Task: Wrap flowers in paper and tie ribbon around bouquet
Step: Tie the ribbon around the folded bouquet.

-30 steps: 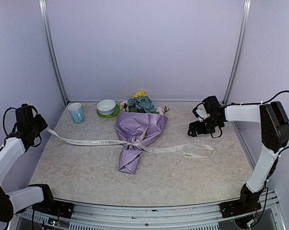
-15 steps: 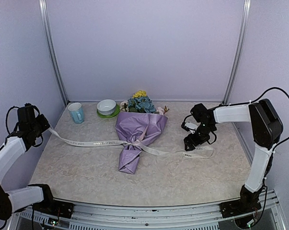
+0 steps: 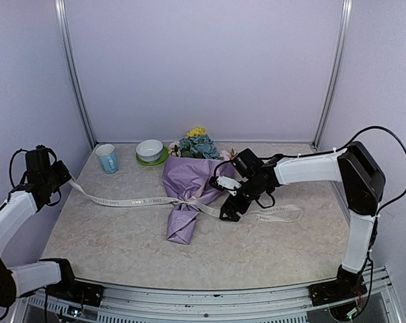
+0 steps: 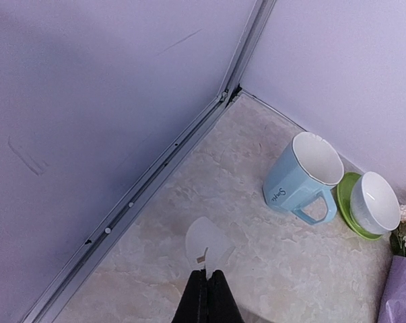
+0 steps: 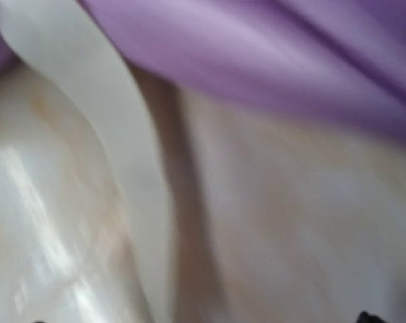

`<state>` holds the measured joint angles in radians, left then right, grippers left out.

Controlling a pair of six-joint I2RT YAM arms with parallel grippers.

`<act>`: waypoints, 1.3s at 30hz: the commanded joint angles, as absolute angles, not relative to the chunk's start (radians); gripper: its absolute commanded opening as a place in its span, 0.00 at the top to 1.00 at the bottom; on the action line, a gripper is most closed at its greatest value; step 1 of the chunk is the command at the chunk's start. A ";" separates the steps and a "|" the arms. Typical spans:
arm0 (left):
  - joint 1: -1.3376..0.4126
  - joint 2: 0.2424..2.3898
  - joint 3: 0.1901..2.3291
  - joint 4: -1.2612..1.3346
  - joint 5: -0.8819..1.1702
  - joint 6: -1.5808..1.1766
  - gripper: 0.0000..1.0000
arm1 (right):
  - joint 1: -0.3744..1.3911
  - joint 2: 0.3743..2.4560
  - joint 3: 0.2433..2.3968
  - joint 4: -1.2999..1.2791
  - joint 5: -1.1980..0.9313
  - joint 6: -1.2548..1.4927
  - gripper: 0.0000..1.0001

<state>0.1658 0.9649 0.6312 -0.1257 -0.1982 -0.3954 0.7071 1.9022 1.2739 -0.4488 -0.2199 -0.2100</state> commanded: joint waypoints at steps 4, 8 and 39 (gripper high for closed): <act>0.158 0.962 0.664 -0.111 -0.196 -0.379 1.00 | 0.812 2.023 1.298 -0.319 -0.158 -0.252 0.18; 0.158 0.962 0.666 -0.111 -0.199 -0.376 1.00 | 0.817 1.995 1.200 -0.272 -0.055 -0.209 0.50; 0.149 0.927 0.649 -0.159 -0.324 -0.398 1.00 | 0.303 1.764 0.898 -0.284 -0.070 0.176 1.00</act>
